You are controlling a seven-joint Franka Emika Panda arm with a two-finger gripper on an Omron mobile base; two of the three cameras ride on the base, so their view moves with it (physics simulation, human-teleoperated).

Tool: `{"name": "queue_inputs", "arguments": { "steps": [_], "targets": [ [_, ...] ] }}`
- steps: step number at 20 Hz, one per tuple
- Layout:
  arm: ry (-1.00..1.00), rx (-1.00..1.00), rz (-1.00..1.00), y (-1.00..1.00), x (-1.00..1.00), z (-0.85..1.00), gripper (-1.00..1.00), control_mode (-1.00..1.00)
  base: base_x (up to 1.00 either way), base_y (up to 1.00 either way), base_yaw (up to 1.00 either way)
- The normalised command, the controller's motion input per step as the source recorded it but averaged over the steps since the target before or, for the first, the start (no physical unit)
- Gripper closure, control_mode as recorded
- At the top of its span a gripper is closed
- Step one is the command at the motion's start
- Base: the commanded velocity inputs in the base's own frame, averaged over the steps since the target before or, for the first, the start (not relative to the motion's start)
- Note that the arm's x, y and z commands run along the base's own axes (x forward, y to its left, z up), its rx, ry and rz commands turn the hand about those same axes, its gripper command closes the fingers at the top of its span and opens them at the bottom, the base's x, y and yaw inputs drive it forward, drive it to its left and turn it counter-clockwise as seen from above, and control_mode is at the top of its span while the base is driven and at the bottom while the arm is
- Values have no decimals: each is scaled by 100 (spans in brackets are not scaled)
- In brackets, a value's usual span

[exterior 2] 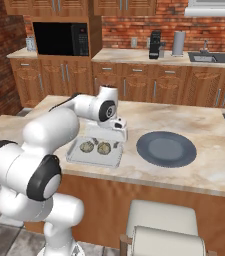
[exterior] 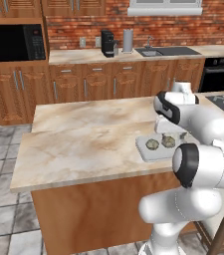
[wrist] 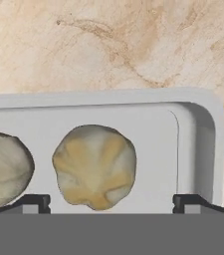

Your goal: Place two dumplings into each of the tupperware containers and then place the containers in the fridge.

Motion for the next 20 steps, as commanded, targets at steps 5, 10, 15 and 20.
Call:
{"name": "queue_inputs", "arguments": {
  "steps": [5, 10, 15, 20],
  "targets": [
    [0, 2, -2, -73, 1, 8, -100, -100, 0, 0, 0],
    [0, 3, 0, -53, 4, -5, -100, -100, 0, 0, 0],
    [0, 0, 0, -15, 3, -19, -100, -100, 0, 0, 0],
    [3, 0, 0, 4, 0, -22, -100, -100, 0, 0, 0]
  ]
}}
